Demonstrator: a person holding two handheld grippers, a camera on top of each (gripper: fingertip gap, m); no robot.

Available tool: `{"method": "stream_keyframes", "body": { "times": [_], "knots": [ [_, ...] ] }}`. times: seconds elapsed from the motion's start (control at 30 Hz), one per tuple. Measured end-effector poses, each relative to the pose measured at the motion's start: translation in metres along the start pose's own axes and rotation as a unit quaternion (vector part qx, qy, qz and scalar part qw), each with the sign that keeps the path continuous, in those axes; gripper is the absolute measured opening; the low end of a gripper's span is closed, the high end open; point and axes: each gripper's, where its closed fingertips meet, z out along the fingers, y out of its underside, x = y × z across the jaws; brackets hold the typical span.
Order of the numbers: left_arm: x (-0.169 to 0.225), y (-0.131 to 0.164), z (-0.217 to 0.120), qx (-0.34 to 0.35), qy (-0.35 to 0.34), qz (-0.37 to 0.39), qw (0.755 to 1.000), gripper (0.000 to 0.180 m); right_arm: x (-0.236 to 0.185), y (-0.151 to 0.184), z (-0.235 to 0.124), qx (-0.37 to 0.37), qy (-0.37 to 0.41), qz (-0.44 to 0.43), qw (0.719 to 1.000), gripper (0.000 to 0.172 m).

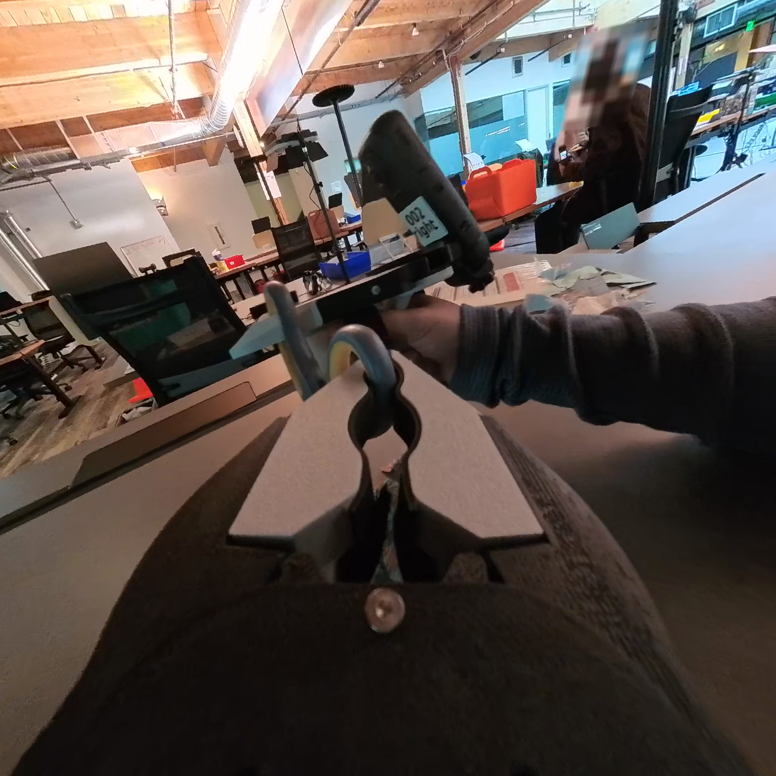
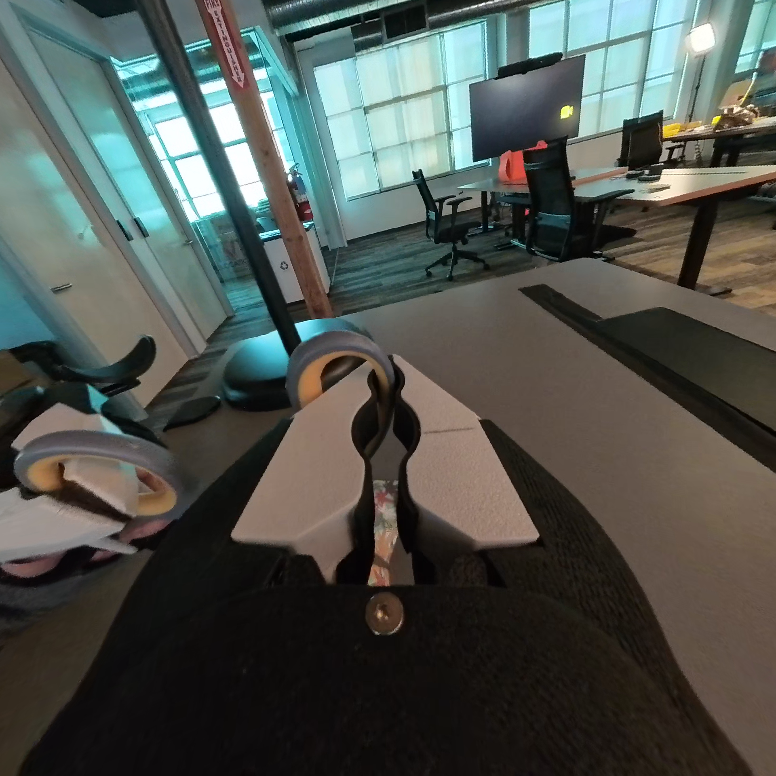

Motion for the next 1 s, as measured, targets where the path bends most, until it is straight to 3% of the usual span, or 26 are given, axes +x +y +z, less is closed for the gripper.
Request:
{"method": "stream_keyframes", "body": {
  "times": [0.67, 1.0],
  "knots": [
    [0.0, -0.012, -0.009, 0.035, 0.002, -0.002, 0.999, 0.0, -0.035, -0.006, 0.004, -0.024, -0.017, -0.031, 0.999, 0.0],
    [-0.003, -0.024, -0.014, 0.063, 0.005, -0.005, 0.998, 0.0, -0.064, -0.015, 0.005, -0.042, 0.0, -0.103, 0.994, 0.0]
  ]
}}
